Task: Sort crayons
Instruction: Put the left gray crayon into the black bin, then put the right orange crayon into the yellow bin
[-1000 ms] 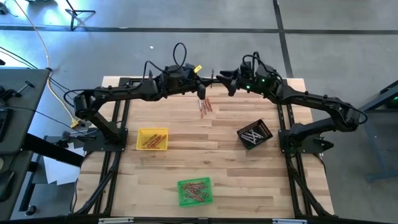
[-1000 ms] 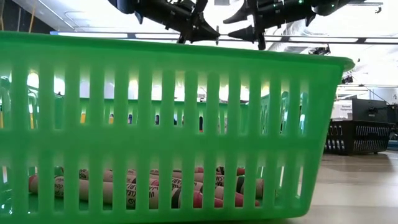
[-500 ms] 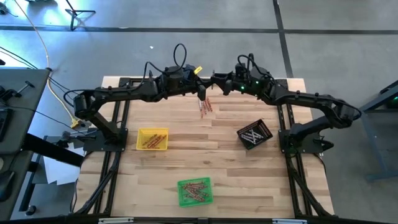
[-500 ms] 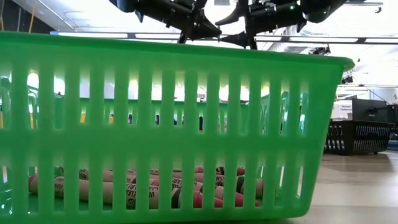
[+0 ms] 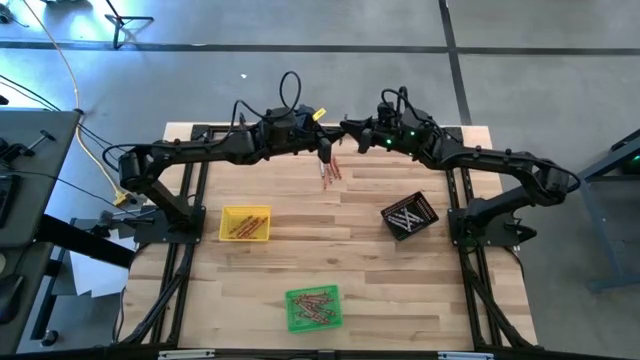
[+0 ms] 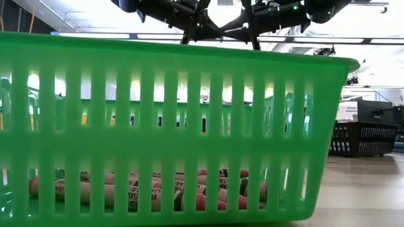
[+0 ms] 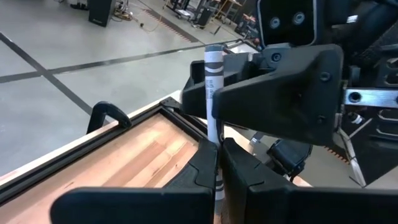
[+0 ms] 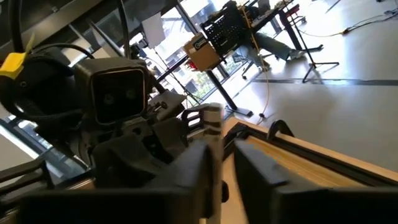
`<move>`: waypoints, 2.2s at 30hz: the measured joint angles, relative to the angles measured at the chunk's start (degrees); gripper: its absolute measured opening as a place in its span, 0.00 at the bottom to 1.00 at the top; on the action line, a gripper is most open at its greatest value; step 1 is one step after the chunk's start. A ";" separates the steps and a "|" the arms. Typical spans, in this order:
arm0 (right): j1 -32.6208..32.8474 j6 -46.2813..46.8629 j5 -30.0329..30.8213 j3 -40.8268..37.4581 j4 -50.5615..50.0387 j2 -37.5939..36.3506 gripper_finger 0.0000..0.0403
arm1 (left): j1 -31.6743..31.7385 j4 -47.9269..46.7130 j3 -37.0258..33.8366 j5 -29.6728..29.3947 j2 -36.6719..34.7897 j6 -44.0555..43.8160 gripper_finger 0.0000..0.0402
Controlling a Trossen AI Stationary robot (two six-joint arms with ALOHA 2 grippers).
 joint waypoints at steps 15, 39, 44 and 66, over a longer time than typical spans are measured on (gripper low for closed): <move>-6.40 -0.01 -1.25 0.71 -8.81 -3.02 0.01 | 0.80 -2.36 -0.02 0.55 0.00 -0.46 0.13; 8.87 -1.80 -1.08 -1.78 -86.17 -9.35 0.00 | 1.53 -3.32 0.00 3.13 0.00 -0.33 0.21; 8.91 -1.68 -0.85 -6.75 -82.95 -9.34 0.03 | 1.66 -3.35 0.00 3.11 0.00 -0.33 0.21; 5.63 -10.65 4.83 9.94 -83.32 -13.15 0.34 | 2.96 -30.29 0.07 -1.05 4.61 -4.60 0.21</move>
